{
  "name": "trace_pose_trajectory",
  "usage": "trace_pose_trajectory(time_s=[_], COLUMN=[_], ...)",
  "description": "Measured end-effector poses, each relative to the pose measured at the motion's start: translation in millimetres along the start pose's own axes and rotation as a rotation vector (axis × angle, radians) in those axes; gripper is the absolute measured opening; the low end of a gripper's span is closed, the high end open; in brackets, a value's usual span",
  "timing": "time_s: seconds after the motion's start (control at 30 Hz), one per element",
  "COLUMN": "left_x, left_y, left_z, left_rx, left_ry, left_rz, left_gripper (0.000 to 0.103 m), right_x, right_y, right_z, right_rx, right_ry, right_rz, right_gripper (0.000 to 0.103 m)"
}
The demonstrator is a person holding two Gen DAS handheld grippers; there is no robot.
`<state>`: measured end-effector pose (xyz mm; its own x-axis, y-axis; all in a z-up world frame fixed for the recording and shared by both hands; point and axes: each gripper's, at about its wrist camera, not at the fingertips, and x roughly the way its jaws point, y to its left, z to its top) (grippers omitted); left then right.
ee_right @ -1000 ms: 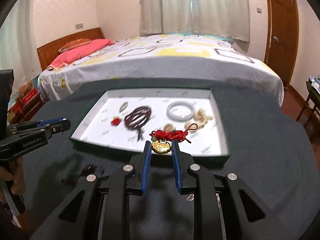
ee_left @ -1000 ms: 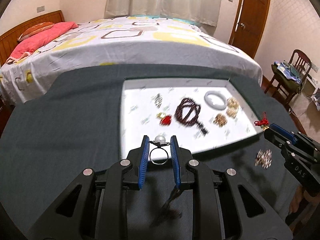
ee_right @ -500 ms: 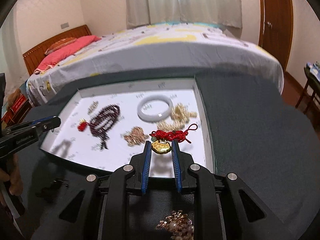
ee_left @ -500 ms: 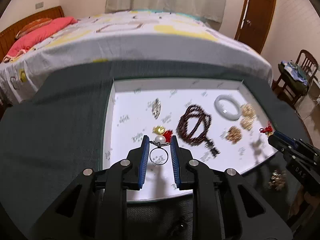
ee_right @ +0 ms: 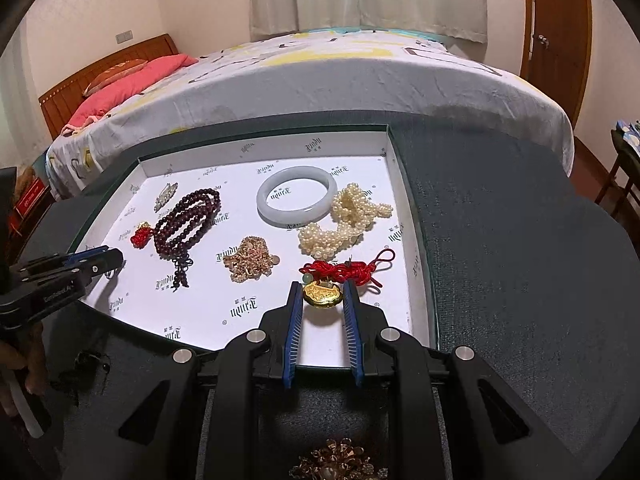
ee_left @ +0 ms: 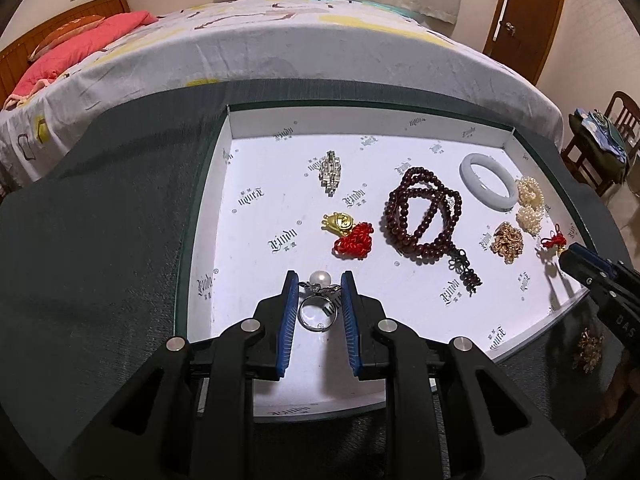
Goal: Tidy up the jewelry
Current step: 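Carry the pearl ring and red cord pendant into the green box with both grippers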
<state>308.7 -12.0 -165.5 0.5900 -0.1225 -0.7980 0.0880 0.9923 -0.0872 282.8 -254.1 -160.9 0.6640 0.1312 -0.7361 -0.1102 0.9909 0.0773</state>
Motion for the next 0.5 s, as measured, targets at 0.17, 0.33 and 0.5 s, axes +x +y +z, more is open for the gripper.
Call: trace_pose_trajectory(time_s=[0.17, 0.33, 0.5], left_x=[0, 0, -2], left_y=[0, 0, -1], left_z=[1, 0, 3], left_rx=[0.004, 0.005, 0.006], left_ry=[-0.002, -0.002, -0.009], left_rz=[-0.001, -0.004, -0.007], left_gripper=[0.021, 0.021, 0.021], right_x=[-6, -11, -4], right_y=[-3, -2, -2], right_z=[-3, -3, 4], right_rx=[0.013, 0.015, 0.014], right_ry=[-0.002, -0.018, -0.016], right_rz=[0.004, -0.010, -0.004], right_gripper=[0.021, 0.021, 0.021])
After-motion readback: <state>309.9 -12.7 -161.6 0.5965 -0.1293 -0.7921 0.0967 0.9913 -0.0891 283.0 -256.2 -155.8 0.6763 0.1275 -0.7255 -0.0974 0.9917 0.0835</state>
